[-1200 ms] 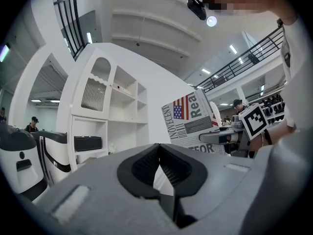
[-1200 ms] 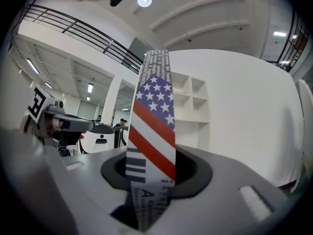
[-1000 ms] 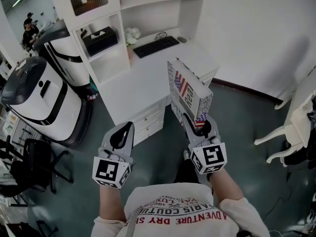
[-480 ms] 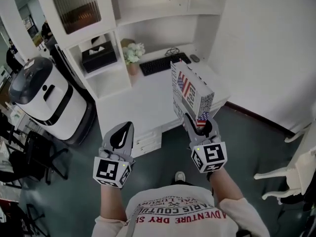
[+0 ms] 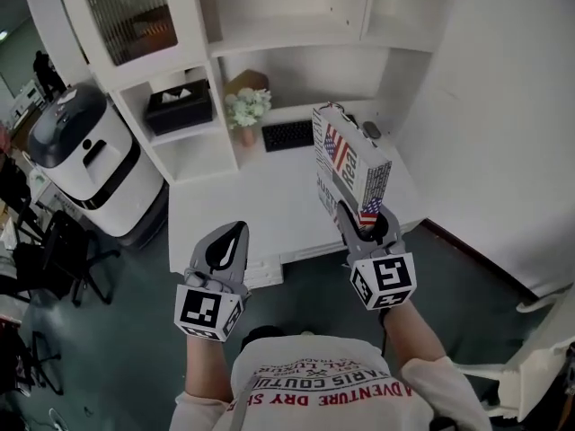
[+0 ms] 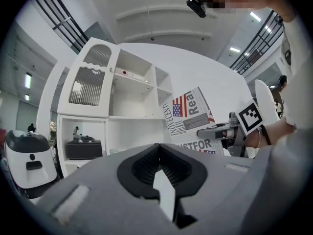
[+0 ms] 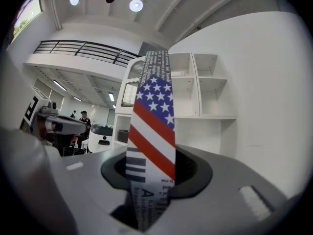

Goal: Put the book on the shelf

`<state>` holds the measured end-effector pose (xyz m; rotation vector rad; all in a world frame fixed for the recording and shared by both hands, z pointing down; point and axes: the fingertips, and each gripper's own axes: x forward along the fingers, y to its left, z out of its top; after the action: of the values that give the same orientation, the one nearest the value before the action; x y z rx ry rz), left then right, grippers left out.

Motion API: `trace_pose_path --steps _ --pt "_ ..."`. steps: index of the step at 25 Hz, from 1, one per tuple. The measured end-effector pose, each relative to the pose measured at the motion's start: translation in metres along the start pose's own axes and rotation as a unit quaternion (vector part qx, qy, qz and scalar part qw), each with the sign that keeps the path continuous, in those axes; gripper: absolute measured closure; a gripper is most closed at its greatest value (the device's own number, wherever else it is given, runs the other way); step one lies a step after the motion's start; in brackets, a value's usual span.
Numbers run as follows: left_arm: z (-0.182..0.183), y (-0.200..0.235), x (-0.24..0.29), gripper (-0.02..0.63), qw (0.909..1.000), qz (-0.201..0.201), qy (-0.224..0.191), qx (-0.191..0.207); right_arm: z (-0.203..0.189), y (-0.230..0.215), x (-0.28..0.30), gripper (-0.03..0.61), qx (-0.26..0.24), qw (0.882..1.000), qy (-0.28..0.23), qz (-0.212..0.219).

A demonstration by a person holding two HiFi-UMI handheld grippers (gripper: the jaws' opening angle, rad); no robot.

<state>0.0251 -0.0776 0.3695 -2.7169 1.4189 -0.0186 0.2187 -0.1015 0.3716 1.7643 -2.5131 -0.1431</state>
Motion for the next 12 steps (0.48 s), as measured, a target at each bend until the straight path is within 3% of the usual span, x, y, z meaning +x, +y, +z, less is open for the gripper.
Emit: trace_pose_path --steps 12 --pt "0.029 0.072 0.067 0.609 0.9985 0.041 -0.023 0.028 0.063 -0.009 0.114 0.426 -0.04 0.995 -0.072 0.048"
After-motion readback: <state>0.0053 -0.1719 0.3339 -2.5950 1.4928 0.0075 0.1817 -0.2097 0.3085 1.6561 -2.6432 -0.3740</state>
